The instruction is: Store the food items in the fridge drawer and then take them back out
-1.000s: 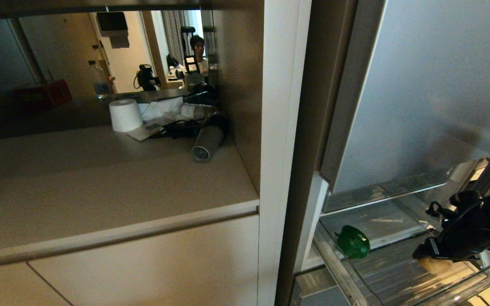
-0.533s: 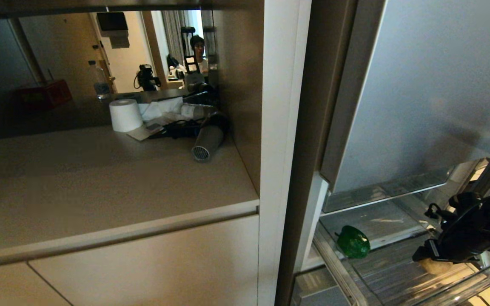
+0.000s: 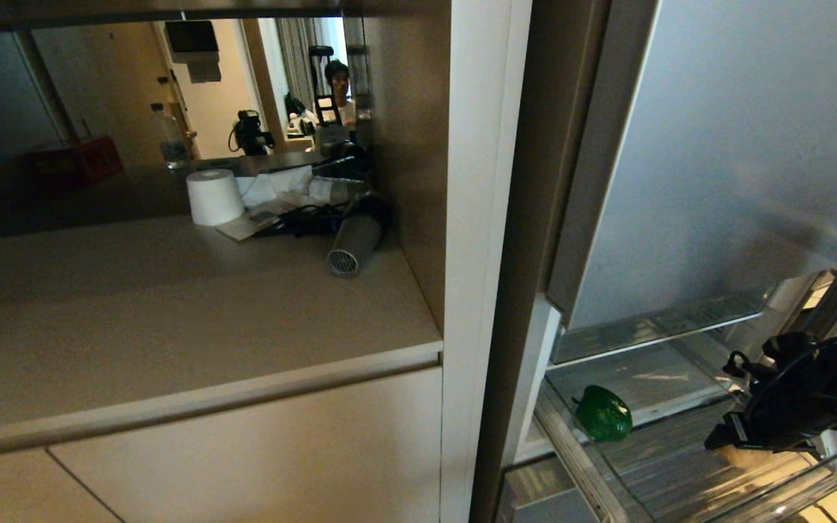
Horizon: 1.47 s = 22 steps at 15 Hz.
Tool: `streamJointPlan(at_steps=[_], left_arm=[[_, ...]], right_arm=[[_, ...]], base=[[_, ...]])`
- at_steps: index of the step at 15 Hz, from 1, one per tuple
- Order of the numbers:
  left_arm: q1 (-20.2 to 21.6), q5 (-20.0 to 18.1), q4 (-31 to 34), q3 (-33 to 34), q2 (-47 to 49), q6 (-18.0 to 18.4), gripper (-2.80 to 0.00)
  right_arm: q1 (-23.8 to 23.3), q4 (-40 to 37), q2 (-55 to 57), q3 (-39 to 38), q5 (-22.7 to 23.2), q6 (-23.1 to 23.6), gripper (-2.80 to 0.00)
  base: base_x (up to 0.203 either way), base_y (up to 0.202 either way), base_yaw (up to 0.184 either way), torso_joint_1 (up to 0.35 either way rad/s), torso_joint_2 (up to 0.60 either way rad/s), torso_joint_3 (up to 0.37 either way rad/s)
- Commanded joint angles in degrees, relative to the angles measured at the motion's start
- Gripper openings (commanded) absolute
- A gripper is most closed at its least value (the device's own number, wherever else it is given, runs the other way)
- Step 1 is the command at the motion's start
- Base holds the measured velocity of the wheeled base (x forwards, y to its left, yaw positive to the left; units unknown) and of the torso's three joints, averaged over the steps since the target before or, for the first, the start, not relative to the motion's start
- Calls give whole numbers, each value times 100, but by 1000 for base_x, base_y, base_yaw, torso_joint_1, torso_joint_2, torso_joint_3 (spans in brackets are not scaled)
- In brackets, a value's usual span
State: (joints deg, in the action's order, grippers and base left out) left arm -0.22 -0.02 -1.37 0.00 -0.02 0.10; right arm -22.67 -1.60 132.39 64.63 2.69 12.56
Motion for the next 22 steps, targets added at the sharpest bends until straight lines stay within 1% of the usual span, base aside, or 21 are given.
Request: streamJointPlan(at_steps=[1,7,14,19,22], left_arm=[[4,2,-4,53,2,-1,-280],[4,2,-4,62,2,-1,-280],[4,2,-4,57,2,-1,-280],[4,2,-4,62,2,-1,-280],[4,2,-4,62,2,-1,-280]], right_arm=[[0,-7,15,14,3,10,-280],[-1,1,-97,-13,3,1,-280],[0,-7,-1073,-328,75,-9,-280],[0,9,-2201,-919,556,-31,-280],[0,15,-3120,-1499,921,-57,-280]], base=[[0,0,0,0,0,0],[0,0,0,0,0,0],[0,0,0,0,0,0],[0,0,0,0,0,0],[0,0,0,0,0,0]])
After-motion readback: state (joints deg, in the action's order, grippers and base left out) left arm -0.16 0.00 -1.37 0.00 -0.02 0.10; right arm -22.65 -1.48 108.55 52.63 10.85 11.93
